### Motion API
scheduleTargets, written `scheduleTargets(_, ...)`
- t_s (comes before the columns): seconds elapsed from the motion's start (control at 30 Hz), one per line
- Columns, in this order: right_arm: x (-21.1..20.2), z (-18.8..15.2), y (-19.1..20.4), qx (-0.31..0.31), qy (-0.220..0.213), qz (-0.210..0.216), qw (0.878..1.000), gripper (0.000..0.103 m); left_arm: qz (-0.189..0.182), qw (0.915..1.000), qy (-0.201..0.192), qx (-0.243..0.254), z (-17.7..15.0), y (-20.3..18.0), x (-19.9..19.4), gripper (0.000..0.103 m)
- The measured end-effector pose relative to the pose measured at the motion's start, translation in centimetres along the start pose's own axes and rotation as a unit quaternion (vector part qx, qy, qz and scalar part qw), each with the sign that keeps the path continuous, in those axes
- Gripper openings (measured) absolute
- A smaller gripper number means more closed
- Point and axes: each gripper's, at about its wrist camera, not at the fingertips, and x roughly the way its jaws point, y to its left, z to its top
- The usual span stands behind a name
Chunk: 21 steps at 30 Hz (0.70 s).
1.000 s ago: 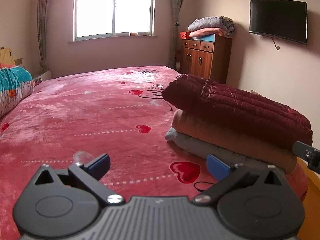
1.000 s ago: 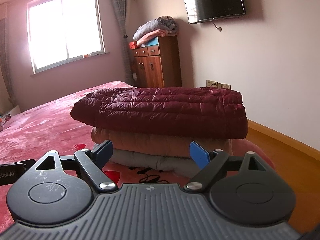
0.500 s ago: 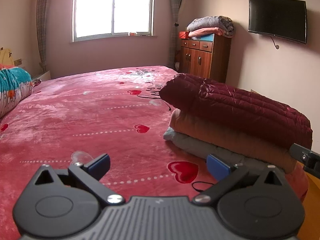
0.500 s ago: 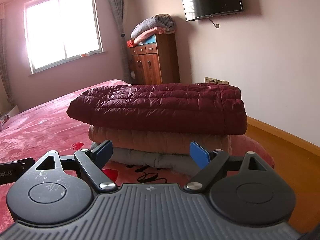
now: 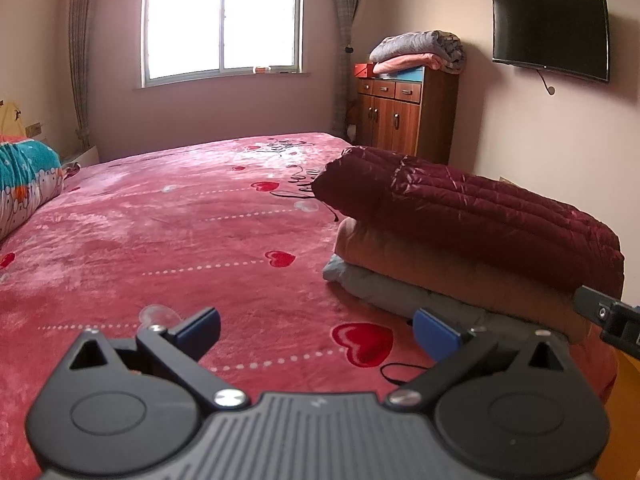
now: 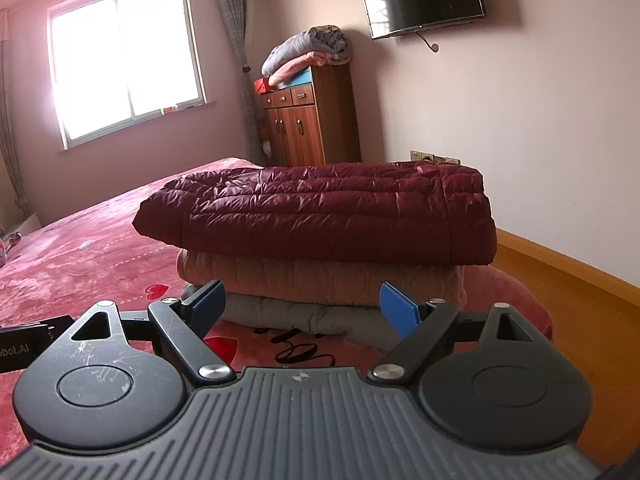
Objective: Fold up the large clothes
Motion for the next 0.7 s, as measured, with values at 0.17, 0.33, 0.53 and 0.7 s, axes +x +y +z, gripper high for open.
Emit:
scheduleTargets(0.17,-0.03,0.02,-0.08,-0.001,0.0,0.002,1.0,0.103,0.002,1.0,0.002,0.001,0.0,-0.11,0.1,0.102)
scheduleTargets(0.33,-0.02,0.06,-0.26,-0.001,-0.001,0.003,1.0,0.103,-0.001,1.0,0.004,-0.002,0.02,-0.04,0.13,0.102)
scheduleTargets(0.53,0.08,0.02,-0.29,-0.003,0.0,0.005,1.0,0.103,-0.002,1.0,0.001,-0.003,0.04,0.01,0.13,0.102)
scheduleTargets(0.7,0.16,0.03,-0.38,-0.004,0.001,0.007,1.0,0.103,-0.002,1.0,0.0,-0.002,0.01,-0.32,0.04,0.102)
